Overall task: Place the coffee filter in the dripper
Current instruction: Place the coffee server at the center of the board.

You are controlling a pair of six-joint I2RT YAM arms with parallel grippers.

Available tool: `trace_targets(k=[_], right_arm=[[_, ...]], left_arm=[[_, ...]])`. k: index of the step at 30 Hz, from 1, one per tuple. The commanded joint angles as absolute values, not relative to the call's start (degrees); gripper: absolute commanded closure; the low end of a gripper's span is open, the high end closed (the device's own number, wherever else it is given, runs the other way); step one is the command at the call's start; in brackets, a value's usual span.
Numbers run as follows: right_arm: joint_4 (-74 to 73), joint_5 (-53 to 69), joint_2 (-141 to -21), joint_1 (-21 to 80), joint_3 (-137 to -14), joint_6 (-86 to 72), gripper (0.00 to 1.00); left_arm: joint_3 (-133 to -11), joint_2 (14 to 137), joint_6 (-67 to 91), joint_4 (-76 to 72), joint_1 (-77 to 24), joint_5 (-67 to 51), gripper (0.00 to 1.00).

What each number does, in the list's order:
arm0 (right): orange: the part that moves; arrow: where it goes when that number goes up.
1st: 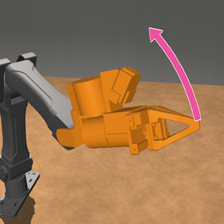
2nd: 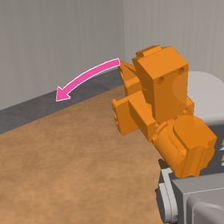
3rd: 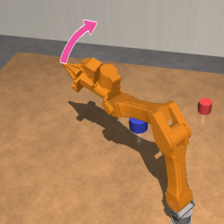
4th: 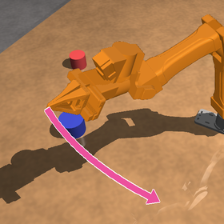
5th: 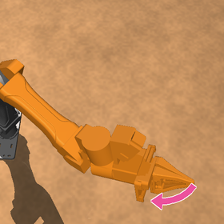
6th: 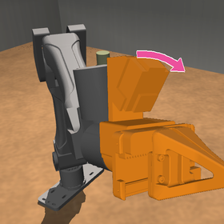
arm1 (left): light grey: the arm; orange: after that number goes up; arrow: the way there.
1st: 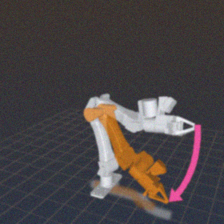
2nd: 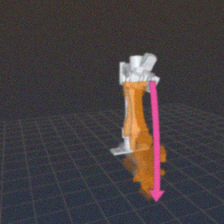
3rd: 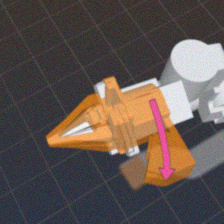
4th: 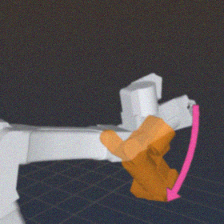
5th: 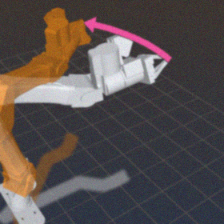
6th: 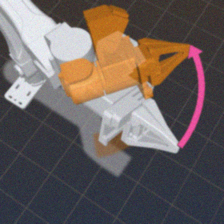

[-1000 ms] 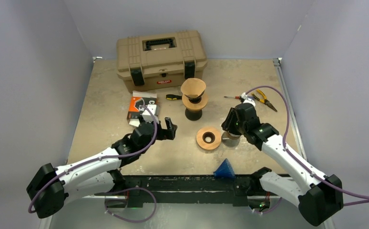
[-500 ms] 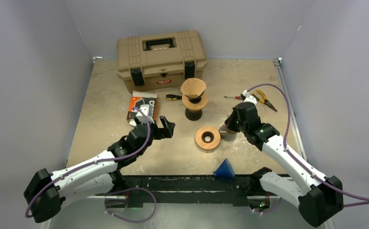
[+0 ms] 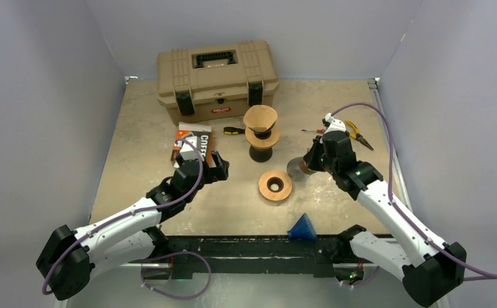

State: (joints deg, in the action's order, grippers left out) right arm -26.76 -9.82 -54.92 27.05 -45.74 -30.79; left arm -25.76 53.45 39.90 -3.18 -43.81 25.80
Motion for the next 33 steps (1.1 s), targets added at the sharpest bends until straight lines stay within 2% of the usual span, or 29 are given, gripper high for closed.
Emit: trace_targets(k=[1, 5, 12, 15, 23, 33], right_arm=[[-25.9, -6.1, -53.2, 27.1, -51.6, -26.7, 1.00], [-24.5, -2.6, -52.4, 27.0, -52.4, -24.4, 1.00], [-20.5, 10.5, -54.1, 27.4, -51.5, -21.2, 1.00], [-20.2, 11.4, -56.1, 29.3, -51.6, -20.9, 1.00], [-17.8, 2.3, -59.7, 45.5, -52.7, -22.5, 1.00], [-12.4, -7.1, -65.2, 59.7, -54.1, -21.5, 1.00]], left_arm=[[-28.0, 53.5, 40.5, -3.3, -41.8, 22.9, 0.00], [-27.7, 52.8, 41.0, -3.3, -40.0, 20.4, 0.00], [-27.3, 51.9, 40.8, -3.6, -36.5, 16.7, 0.00], [-27.4, 51.9, 40.7, -3.6, -34.6, 14.5, 0.00], [-27.8, 51.7, 40.0, -3.1, -31.1, 11.8, 0.00], [-28.3, 49.2, 38.7, -2.1, -30.3, 13.5, 0.00]])
